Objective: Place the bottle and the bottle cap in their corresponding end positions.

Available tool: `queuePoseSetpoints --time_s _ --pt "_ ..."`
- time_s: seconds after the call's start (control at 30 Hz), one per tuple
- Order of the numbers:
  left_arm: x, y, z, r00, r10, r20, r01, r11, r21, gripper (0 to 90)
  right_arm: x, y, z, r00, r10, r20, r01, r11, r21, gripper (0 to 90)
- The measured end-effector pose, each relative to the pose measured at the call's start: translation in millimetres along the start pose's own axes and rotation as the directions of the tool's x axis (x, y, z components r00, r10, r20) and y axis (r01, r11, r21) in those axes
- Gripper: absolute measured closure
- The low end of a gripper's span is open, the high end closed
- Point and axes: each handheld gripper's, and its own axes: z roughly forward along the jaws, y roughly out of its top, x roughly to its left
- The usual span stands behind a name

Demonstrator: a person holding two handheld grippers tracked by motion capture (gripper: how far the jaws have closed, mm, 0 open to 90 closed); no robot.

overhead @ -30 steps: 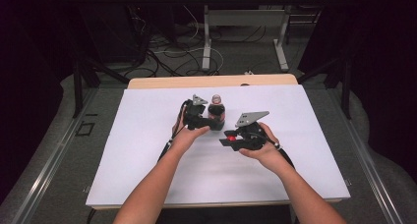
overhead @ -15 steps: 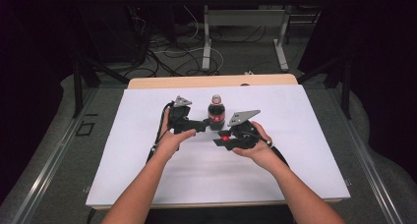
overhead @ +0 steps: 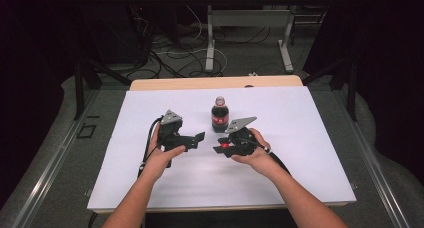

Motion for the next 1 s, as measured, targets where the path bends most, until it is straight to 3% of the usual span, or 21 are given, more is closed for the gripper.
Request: queuePoseSetpoints --time_s 0.07,0.23,0.27,0.33,0.37,0.47,0.63,0.73,0.9,1.0 --pt "1.4 -4.0 -5.7 1.0 0.005 0.001 -0.005 1.0 0.003 0.6 1.0 -3.8 5.4 1.0 0.004 0.002 -0.004 1.0 -0.004 61.1" --pt "4.0 -15.3 -10.0 0.9994 -0.034 -0.003 0.034 0.9994 0.004 0.6 2.8 -13.4 18.5 0.9999 0.011 0.005 -0.011 1.0 0.016 61.1" --pt "6.1 -17.0 -10.8 0.9997 -0.024 -0.004 0.024 0.9996 0.012 0.6 2.9 -15.4 20.9 0.9999 0.014 0.001 -0.014 0.999 0.029 61.1" --pt "7.9 -22.1 -10.0 0.9982 -0.061 -0.001 0.061 0.9981 0.01 0.6 2.2 -19.5 26.0 1.0 0.006 -0.004 -0.006 0.999 0.037 61.1" --pt "8.7 -24.4 -9.2 0.9975 -0.069 -0.011 0.069 0.9976 0.004 0.6 3.5 -22.0 28.8 0.9997 0.023 0.01 -0.023 0.999 0.036 61.1" --pt "13.3 -27.5 -9.8 0.9966 -0.079 -0.023 0.08 0.9967 0.018 0.6 3.4 -27.6 33.9 0.9995 0.028 0.012 -0.029 0.998 0.049 61.1" --pt "18.2 -30.3 -12.5 0.9942 -0.102 -0.034 0.102 0.9948 -0.006 0.6 3.1 -34.0 42.3 0.9997 0.016 0.017 -0.017 0.999 0.043 61.1" --pt "20.9 -29.9 -14.4 0.9945 -0.097 -0.041 0.096 0.9953 -0.009 0.6 3.8 -35.3 44.4 0.9996 0.025 0.016 -0.026 0.998 0.065 61.0" --pt "23.5 -30.3 -14.3 0.9937 -0.098 -0.054 0.097 0.995 -0.022 0.6 3.1 -36.1 47.6 0.9996 0.006 0.027 -0.007 0.999 0.045 61.0" --pt "23.4 -31.0 -13.6 0.993 -0.106 -0.052 0.106 0.9943 -0.018 0.6 3.5 -36.2 47.4 0.9991 0.023 0.036 -0.025 0.998 0.05 60.8"
